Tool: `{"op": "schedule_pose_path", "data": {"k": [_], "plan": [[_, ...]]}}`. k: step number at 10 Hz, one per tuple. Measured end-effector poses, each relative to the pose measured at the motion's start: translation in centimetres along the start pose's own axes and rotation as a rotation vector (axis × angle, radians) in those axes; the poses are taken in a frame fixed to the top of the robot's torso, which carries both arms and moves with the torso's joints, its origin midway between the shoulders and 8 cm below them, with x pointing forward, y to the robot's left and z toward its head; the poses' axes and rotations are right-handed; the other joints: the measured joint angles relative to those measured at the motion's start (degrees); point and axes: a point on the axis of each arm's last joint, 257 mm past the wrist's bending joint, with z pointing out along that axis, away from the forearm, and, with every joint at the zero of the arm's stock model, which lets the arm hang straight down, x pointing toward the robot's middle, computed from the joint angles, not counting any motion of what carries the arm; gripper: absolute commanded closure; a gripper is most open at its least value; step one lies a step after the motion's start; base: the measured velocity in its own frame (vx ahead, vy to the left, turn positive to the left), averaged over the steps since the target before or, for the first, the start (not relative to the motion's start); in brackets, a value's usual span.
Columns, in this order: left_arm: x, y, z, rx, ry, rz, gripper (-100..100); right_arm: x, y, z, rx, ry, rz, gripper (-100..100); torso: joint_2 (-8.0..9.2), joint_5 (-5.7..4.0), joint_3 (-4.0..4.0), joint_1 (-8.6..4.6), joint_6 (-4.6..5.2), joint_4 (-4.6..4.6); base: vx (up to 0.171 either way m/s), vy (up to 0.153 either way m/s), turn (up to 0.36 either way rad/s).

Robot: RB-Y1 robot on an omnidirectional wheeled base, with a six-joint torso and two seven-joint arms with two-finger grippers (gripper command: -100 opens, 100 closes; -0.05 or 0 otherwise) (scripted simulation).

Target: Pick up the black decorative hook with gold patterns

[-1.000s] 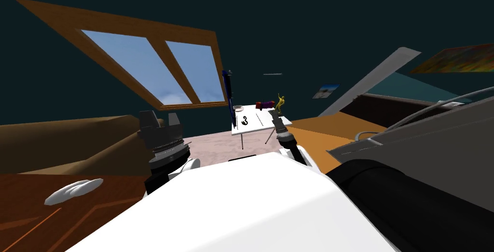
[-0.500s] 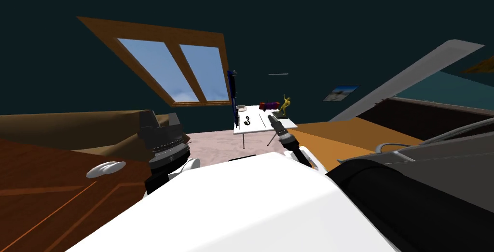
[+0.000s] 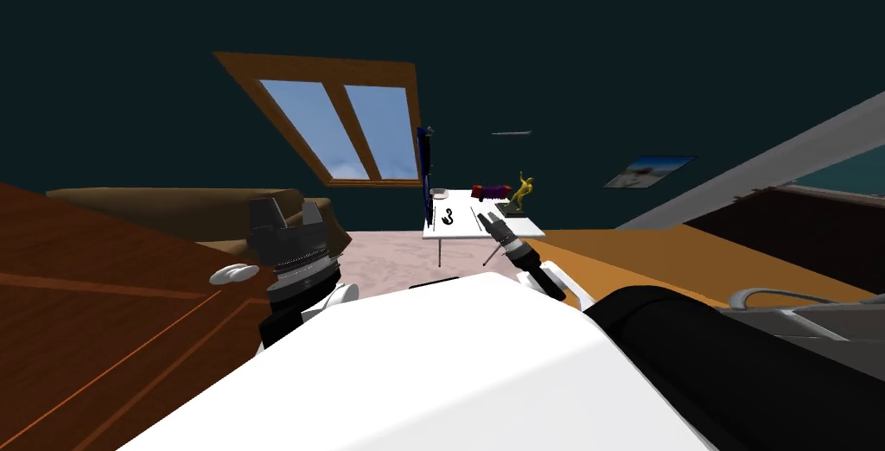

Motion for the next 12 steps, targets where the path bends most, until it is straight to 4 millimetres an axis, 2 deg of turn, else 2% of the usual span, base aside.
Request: {"op": "schedule_pose_path", "data": {"k": [1, 5, 6, 9, 12], "plan": [[0.0, 0.0, 0.0, 0.0, 0.0, 0.0, 0, 1.2, -0.9, -0.5, 0.012, 0.042, -0.047, -100, 0.0, -0.01, 0.0, -0.01, -0.04, 0.0, -0.003, -0.025, 0.143], [0.0, 0.0, 0.0, 0.0, 0.0, 0.0, 0, 3.6, -4.0, -2.6, 0.029, 0.191, -0.222, -100, -0.01, 0.0, 0.0, 0.02, -0.04, 0.0, -0.002, -0.02, 0.224], [0.0, 0.0, 0.0, 0.0, 0.0, 0.0, 0, 3.9, -4.4, -3.0, 0.025, 0.223, -0.261, -100, -0.02, 0.01, -0.01, 0.03, 0.01, 0.0, 0.001, -0.011, -0.032], [0.0, 0.0, 0.0, 0.0, 0.0, 0.0, 0, 5.0, -6.0, -4.1, 0.018, 0.31, -0.36, -100, -0.03, 0.01, -0.02, 0.05, 0.01, 0.0, -0.001, -0.011, 0.266], [0.0, 0.0, 0.0, 0.0, 0.0, 0.0, 0, 6.9, -9.4, -6.6, 0.021, 0.434, -0.499, -100, -0.05, 0.0, -0.03, 0.03, -0.03, -0.01, 0.001, -0.018, 0.198]]}}
